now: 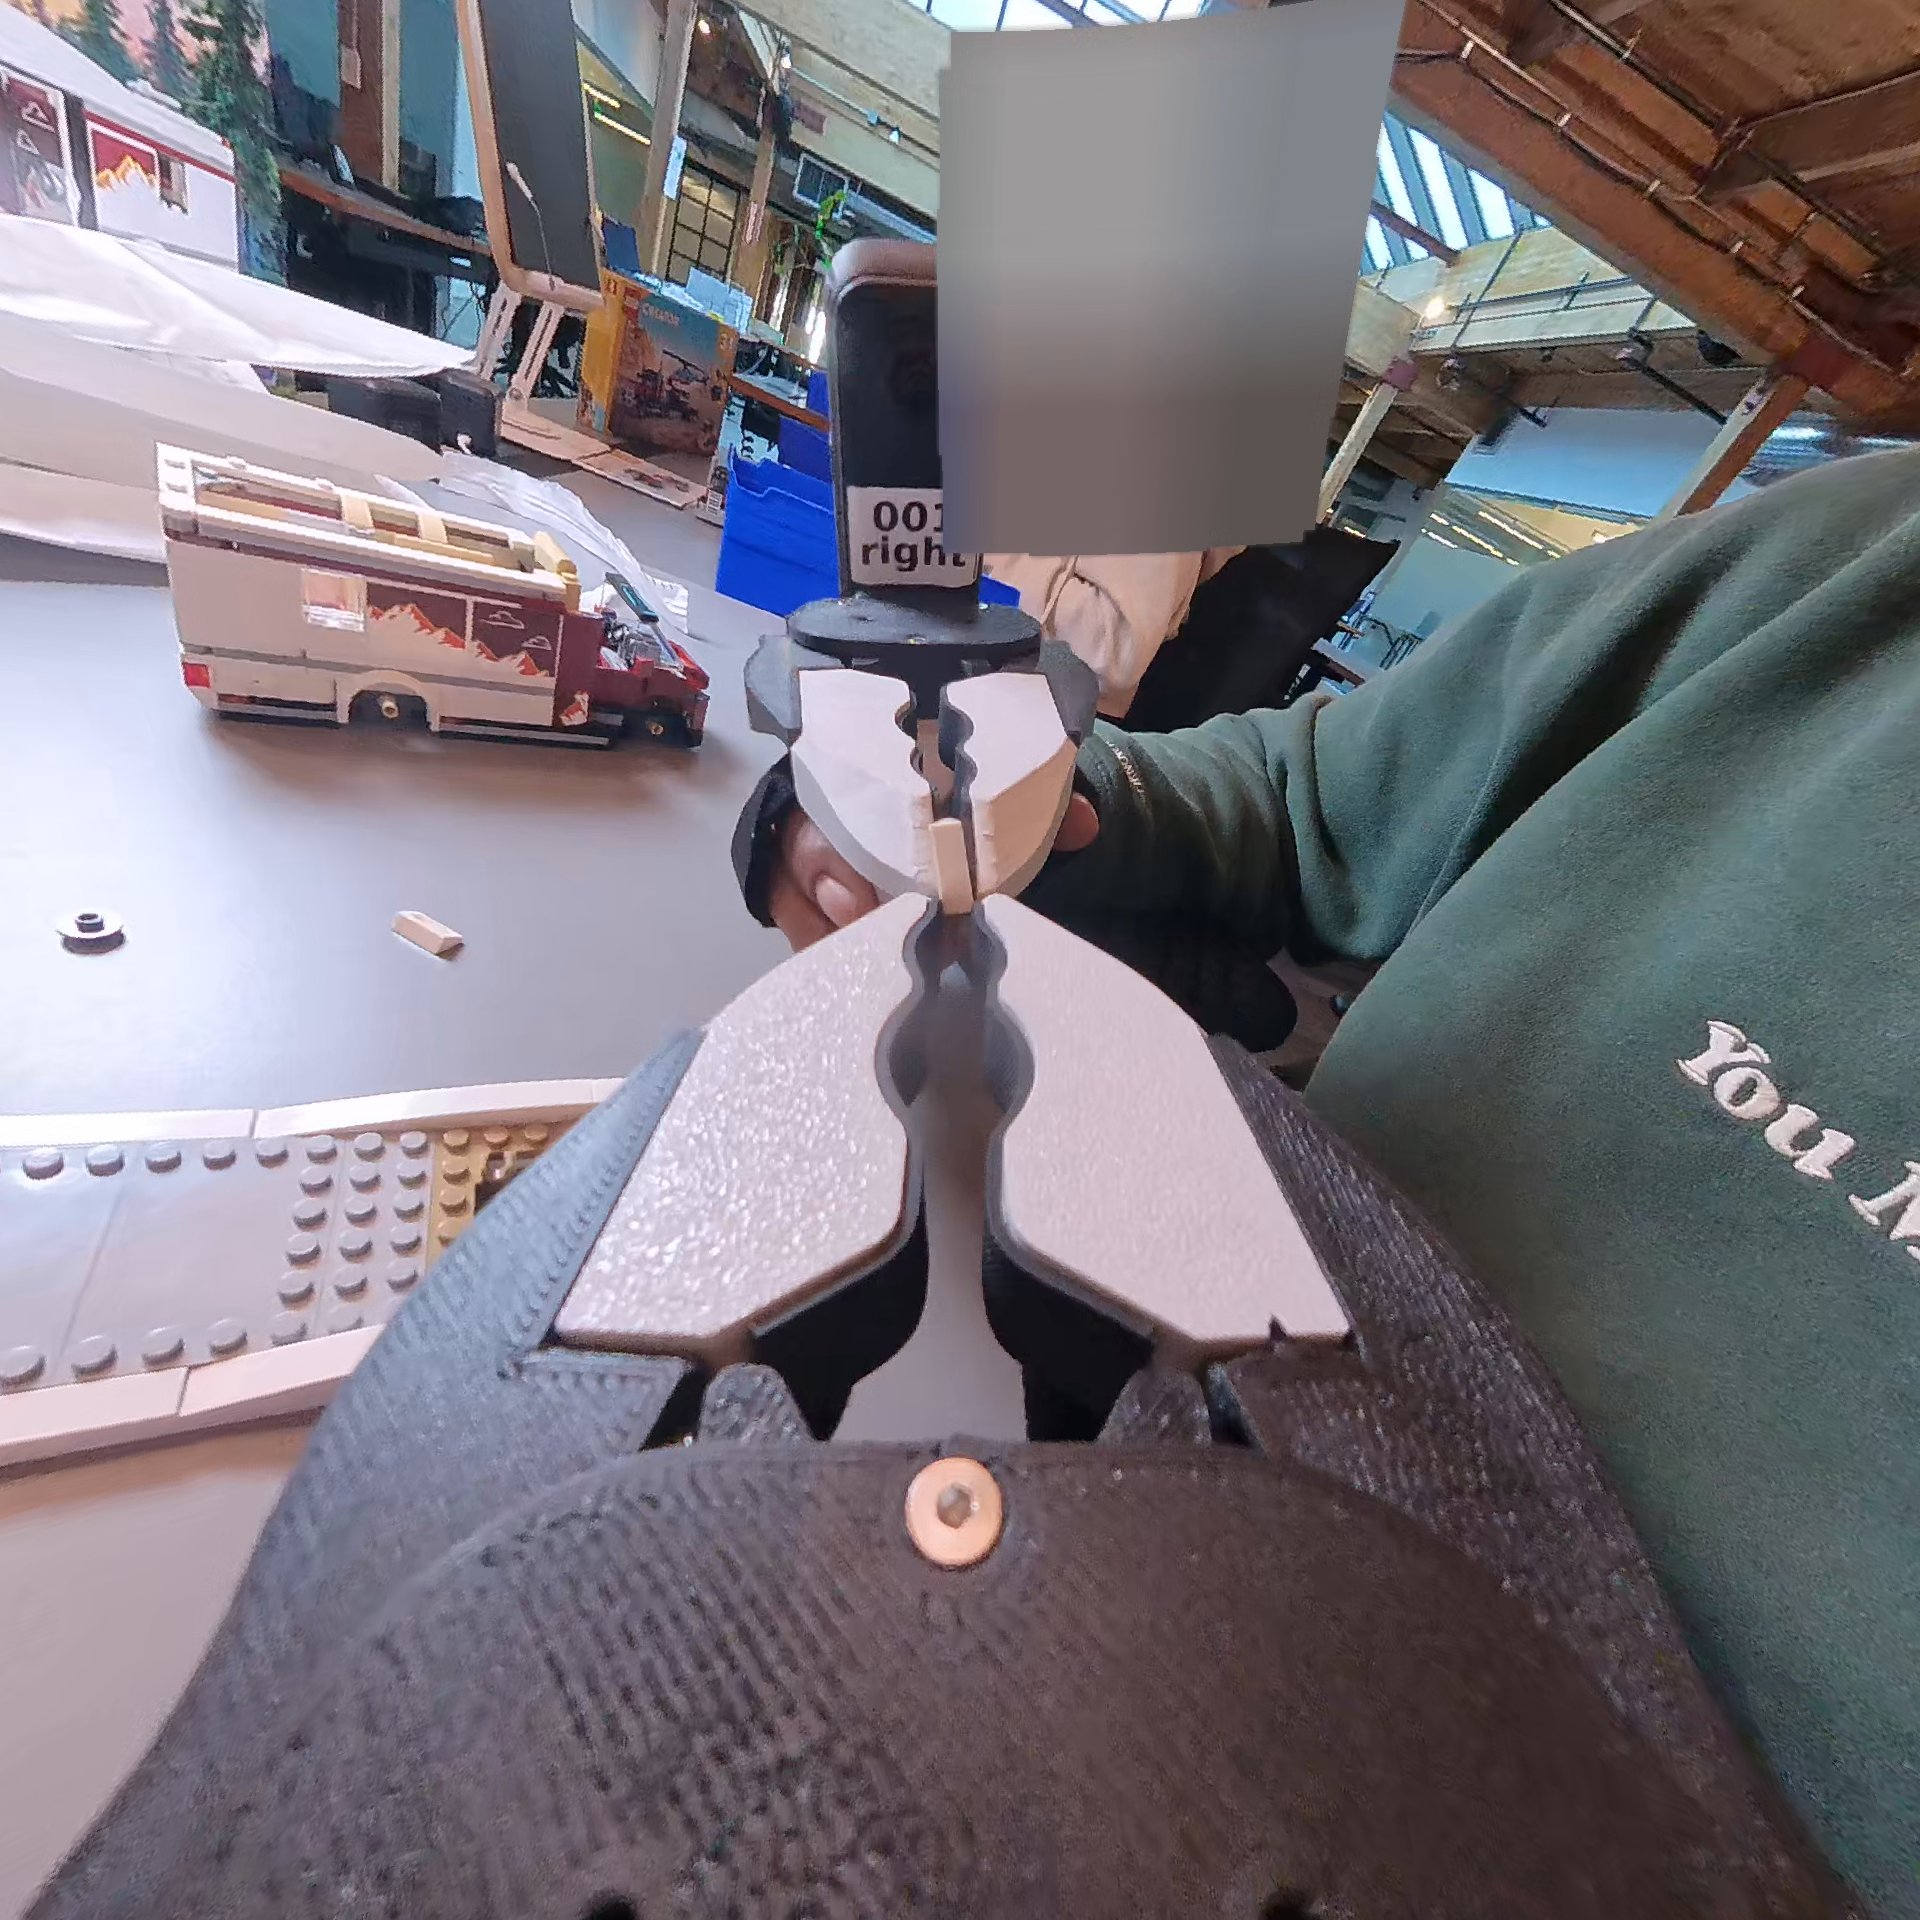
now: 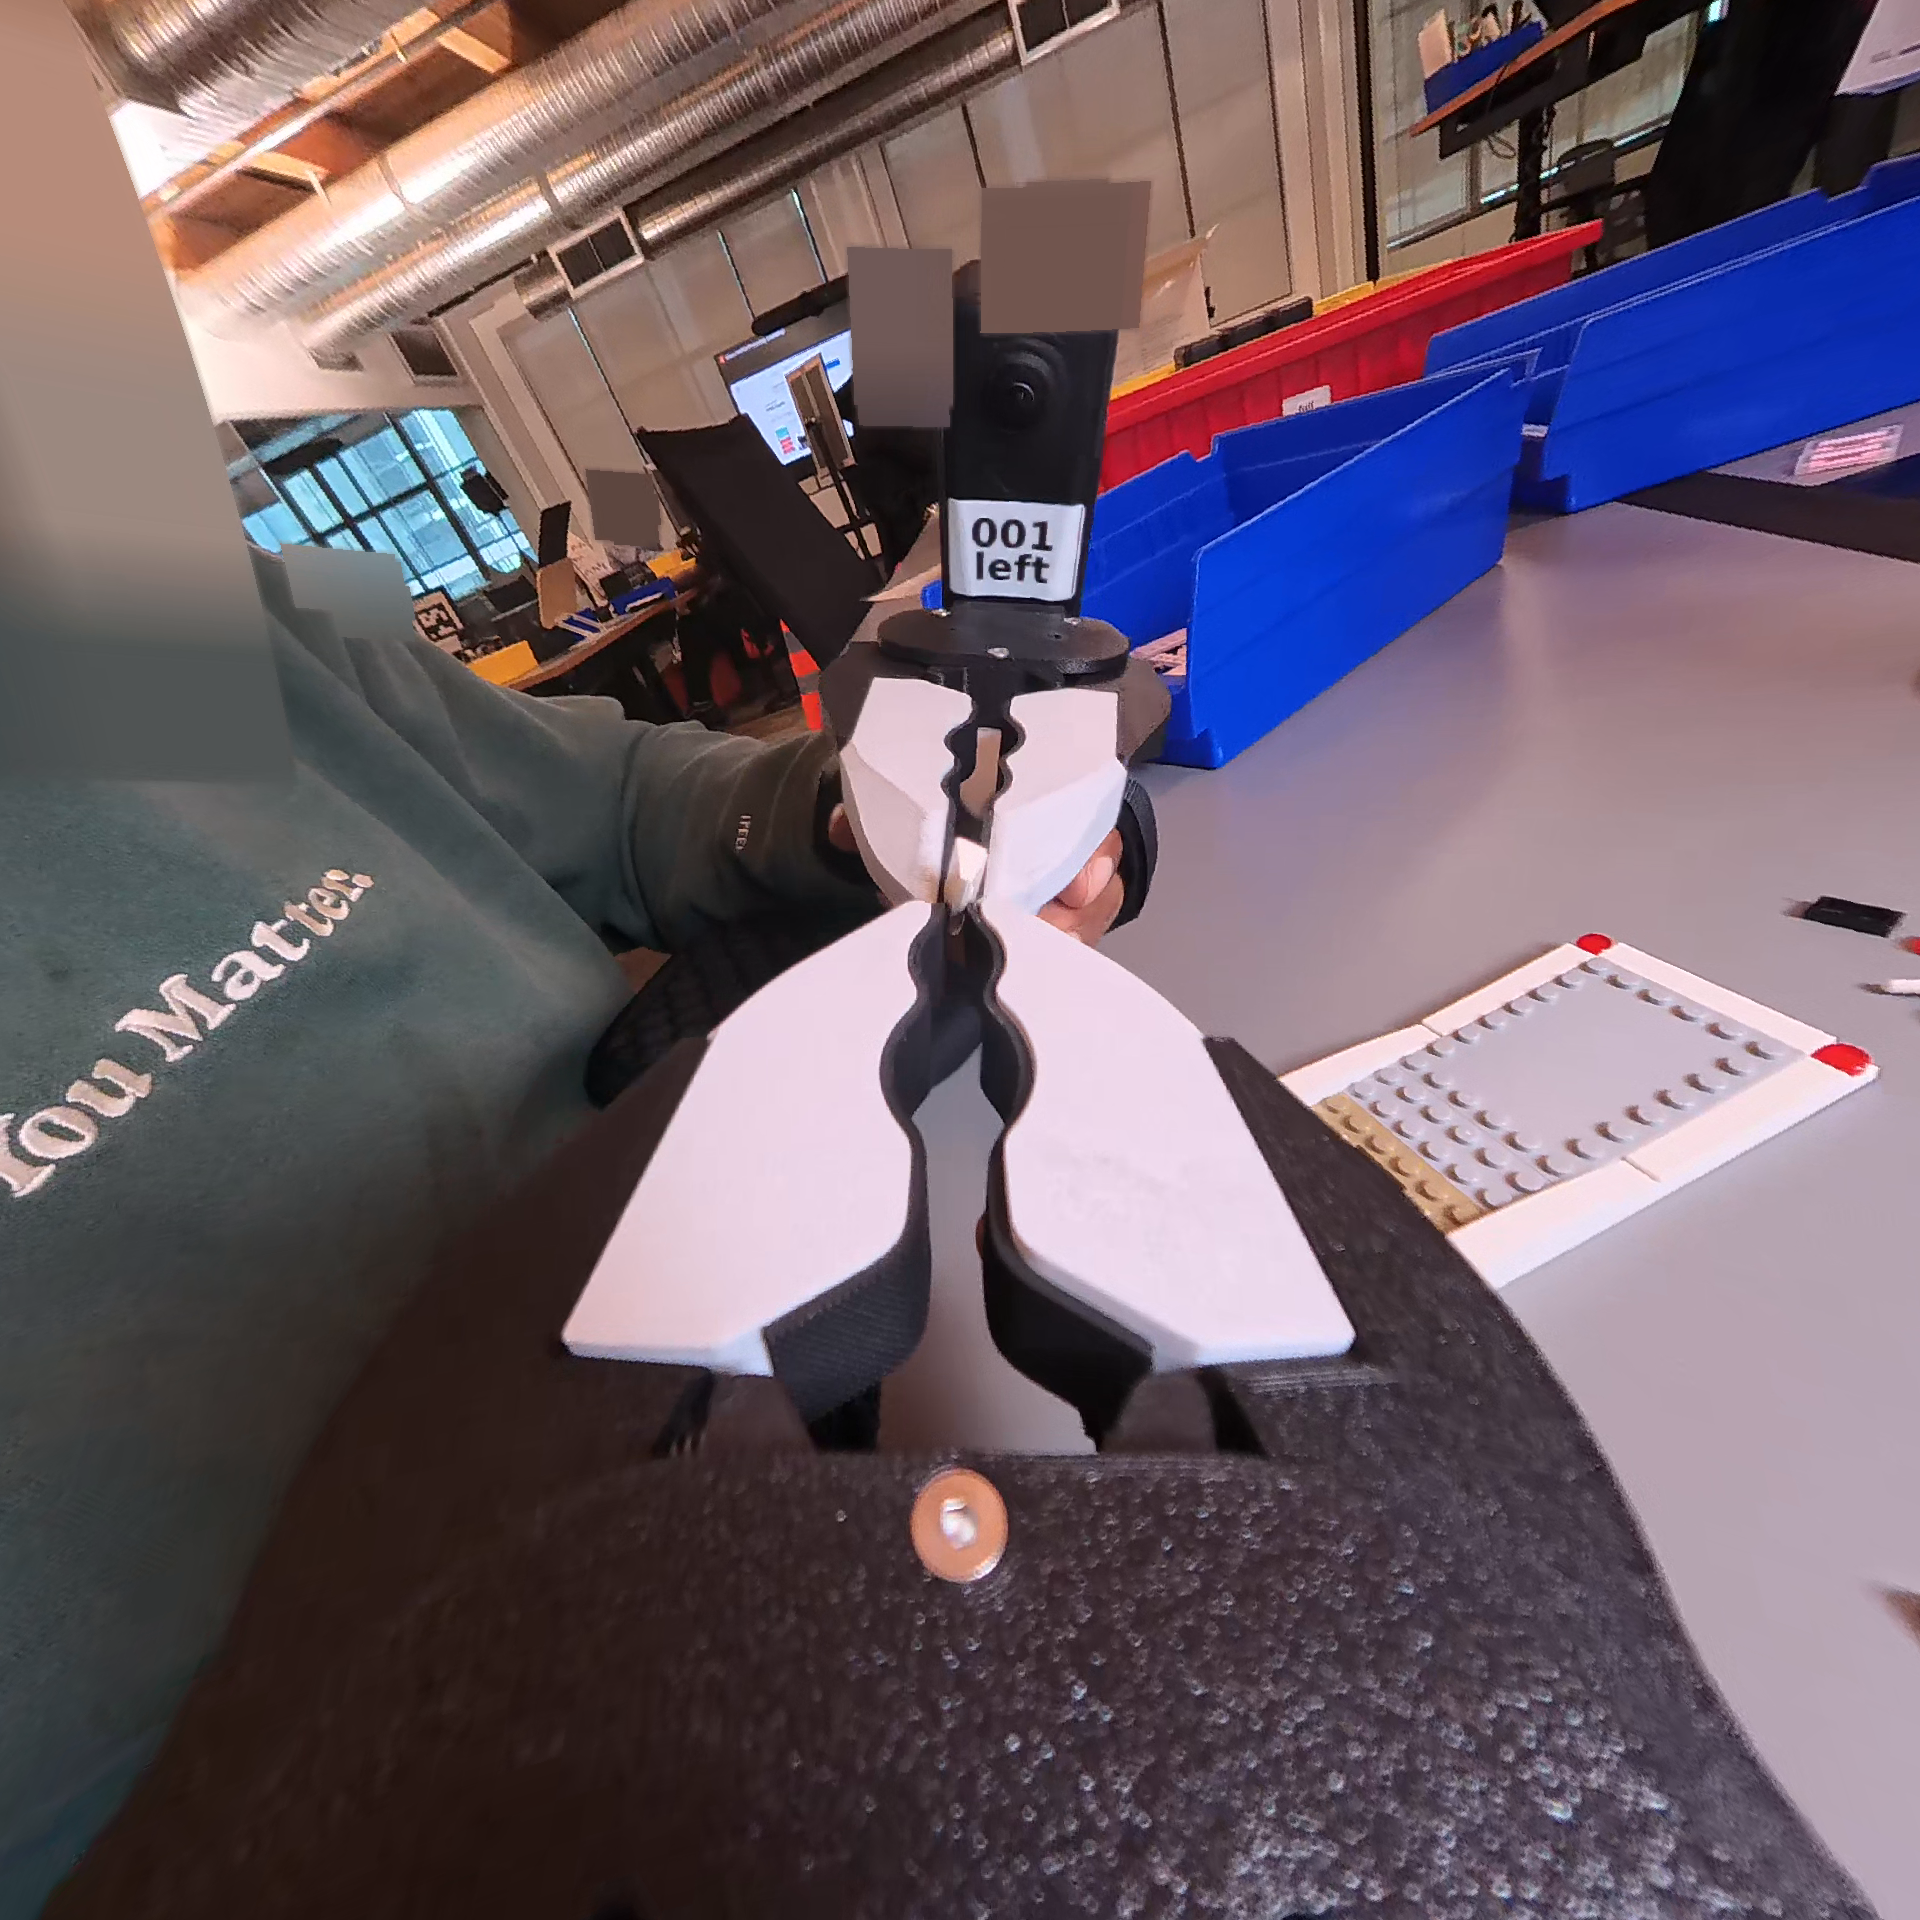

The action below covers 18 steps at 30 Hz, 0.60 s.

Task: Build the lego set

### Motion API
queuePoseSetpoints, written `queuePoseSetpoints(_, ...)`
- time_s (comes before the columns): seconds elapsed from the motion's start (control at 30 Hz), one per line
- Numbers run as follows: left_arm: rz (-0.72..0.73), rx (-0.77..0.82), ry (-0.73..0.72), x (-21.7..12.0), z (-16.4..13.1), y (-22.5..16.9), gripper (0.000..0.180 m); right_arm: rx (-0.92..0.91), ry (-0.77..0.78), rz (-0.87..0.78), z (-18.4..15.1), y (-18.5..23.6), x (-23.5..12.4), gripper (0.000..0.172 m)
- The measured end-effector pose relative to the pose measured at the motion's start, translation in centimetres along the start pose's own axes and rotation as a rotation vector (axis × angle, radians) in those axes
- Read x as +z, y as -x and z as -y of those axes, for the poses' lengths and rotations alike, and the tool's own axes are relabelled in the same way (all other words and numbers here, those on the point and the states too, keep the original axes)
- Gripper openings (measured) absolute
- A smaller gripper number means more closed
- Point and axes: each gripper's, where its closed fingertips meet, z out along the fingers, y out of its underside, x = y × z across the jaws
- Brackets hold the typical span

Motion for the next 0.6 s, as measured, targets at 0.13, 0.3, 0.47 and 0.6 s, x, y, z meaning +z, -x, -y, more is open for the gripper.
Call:
queuePoseSetpoints(0.13, 0.01, -0.014, 0.028, -0.1, -0.3, 0.3, 0.0, -0.035, 0.026, -0.025, -0.2, -0.3, -0.3, 0.01)
queuePoseSetpoints(0.3, 0.033, -0.007, 0.103, 0.1, -1.5, 0.6, 0.0, -0.134, 0.071, -0.099, 0.0, -1.0, -1.1, 0.012)
queuePoseSetpoints(0.47, 0.092, -0.008, 0.142, -0.3, -2.1, 1.8, 0.0, -0.145, 0.065, -0.156, 0.6, -1.9, -2.3, 0.012)
queuePoseSetpoints(0.6, 0.155, -0.006, 0.119, -0.9, -1.7, 3.2, 0.0, -0.157, 0.072, -0.293, 1.5, -4.3, -3.9, 0.012)
